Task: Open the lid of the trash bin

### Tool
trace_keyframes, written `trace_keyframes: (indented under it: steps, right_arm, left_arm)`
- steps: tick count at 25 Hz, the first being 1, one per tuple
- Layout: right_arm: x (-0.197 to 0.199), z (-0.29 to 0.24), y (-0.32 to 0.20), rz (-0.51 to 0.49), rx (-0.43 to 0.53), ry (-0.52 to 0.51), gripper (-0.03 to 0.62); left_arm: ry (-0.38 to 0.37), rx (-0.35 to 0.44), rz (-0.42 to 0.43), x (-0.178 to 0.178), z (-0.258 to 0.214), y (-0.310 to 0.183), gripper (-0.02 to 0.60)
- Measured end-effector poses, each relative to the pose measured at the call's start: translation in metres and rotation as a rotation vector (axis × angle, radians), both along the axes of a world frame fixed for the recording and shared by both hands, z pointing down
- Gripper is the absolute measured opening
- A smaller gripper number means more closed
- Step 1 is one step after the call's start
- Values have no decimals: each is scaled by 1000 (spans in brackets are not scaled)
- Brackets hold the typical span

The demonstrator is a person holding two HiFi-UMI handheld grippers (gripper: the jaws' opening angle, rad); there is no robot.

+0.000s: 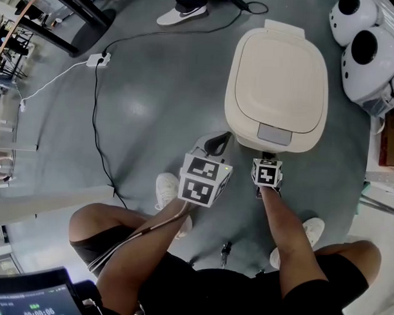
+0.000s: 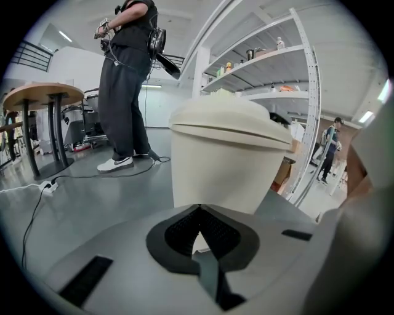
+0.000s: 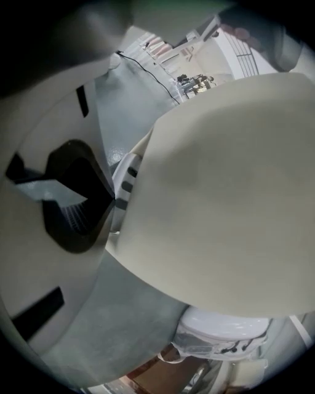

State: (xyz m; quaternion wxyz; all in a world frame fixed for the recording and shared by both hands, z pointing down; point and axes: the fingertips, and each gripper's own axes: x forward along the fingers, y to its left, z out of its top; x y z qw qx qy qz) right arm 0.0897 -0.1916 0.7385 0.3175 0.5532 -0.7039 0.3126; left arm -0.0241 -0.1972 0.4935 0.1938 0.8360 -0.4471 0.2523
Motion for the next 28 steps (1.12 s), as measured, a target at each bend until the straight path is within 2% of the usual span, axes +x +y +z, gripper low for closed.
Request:
trace_keyframes:
  steps: [9, 15, 22, 28]
  right_arm:
    - [3, 13, 0, 2, -46, 2, 5]
    - [-1, 14, 0, 0, -67, 3, 5]
    - [-2, 19, 1, -12, -83, 23, 3]
    - [-4, 17, 1, -17, -66, 27, 5]
  left_arm:
    - [-44, -25, 9, -6, 19, -2, 0]
    - [-37, -51, -4, -14, 20, 1, 0]
    - [-45, -43, -3, -17, 21, 1, 0]
    - [-36, -52, -10, -17, 21, 1, 0]
